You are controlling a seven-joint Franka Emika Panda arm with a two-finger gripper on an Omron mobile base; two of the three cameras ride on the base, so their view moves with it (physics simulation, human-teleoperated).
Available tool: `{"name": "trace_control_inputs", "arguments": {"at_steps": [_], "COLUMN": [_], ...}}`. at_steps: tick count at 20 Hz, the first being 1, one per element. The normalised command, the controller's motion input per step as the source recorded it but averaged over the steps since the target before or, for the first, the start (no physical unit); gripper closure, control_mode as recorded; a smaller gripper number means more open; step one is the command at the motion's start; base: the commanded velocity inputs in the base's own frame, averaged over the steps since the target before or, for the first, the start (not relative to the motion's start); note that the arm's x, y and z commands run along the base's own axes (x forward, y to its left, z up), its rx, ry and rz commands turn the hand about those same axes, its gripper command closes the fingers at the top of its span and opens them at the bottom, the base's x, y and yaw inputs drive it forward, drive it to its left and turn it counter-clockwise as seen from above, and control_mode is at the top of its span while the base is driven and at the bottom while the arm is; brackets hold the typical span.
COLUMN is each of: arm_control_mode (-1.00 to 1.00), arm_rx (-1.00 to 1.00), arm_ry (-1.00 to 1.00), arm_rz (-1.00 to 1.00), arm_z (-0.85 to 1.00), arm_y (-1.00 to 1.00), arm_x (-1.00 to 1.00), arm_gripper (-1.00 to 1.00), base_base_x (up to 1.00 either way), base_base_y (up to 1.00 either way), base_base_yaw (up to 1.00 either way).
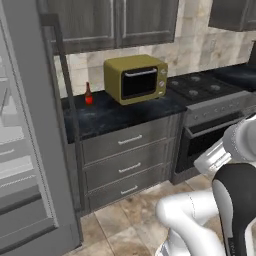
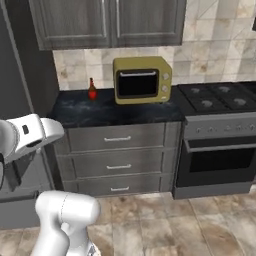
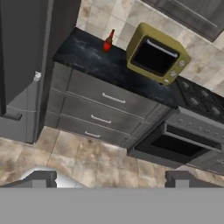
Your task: Place the beers on the top shelf of the fridge to keep them out of children's reach, and place the mushroom on lower shelves for easy access.
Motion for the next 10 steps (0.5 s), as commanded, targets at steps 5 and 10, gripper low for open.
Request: {"name": "trace_control_inputs", "arguments": {"at_steps": [5,10], "arm_control_mode": [1.0,1.0], "arm_rx": [0.0,0.0], "arm_ry": [0.0,0.0], "arm_rz": [0.0,0.0], "arm_z": [0.0,0.0], "arm_y": [0.0,0.0], "arm_x": [0.0,0.0], "arm_gripper": [-1.0,-1.0], "base_base_x": [0.59,0.64], "base_base_y": [-0.52,-0.19], "base_base_yaw": [0.21,0.38]}}
